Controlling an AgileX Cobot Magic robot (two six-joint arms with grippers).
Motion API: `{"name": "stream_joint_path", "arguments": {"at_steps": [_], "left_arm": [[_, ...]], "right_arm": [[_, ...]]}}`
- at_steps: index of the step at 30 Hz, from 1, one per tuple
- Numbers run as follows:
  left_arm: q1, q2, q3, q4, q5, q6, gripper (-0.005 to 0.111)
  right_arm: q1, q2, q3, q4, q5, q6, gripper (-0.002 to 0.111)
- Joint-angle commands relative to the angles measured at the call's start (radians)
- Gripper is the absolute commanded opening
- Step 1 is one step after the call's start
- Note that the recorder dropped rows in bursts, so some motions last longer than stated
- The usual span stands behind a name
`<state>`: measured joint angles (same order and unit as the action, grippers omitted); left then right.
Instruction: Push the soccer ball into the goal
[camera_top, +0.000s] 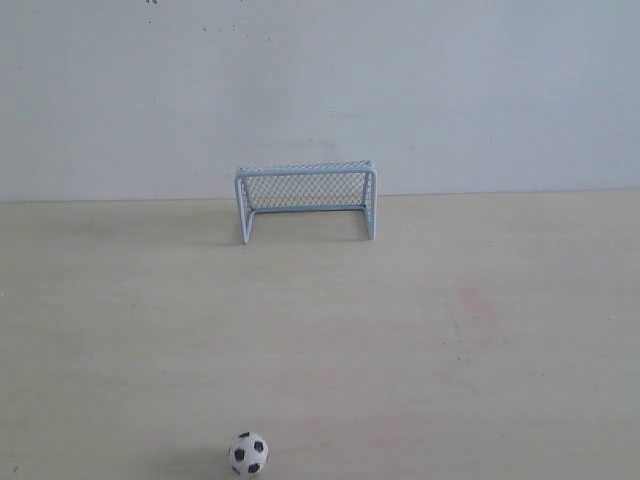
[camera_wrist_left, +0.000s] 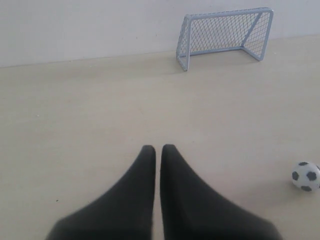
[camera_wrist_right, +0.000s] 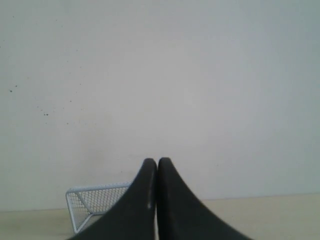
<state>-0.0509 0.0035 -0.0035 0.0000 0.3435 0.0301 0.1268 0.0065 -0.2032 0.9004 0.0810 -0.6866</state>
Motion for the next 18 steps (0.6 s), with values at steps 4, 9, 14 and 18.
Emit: {"name": "stream_joint_path", "arguments": {"at_steps": [4,9,14,18], "left_arm": [[-0.005,-0.004,0.003,0.000,-0.006,-0.004,0.004],[-0.005,-0.004,0.003,0.000,-0.006,-0.004,0.004],[-0.005,-0.004,0.003,0.000,-0.006,-0.004,0.004],[-0.005,-0.004,0.003,0.000,-0.006,-0.004,0.004]], "right_arm": [[-0.007,-0.006,0.004,0.003,-0.002,0.013,0.000],[-0.007,-0.006,0.004,0.007,-0.046,0.015,0.000],[-0.007,-0.002,0.005,-0.166,-0.021,0.143,0.000],[-0.007,0.006,0.050,-0.695,-0.004,0.642,0.000]]}}
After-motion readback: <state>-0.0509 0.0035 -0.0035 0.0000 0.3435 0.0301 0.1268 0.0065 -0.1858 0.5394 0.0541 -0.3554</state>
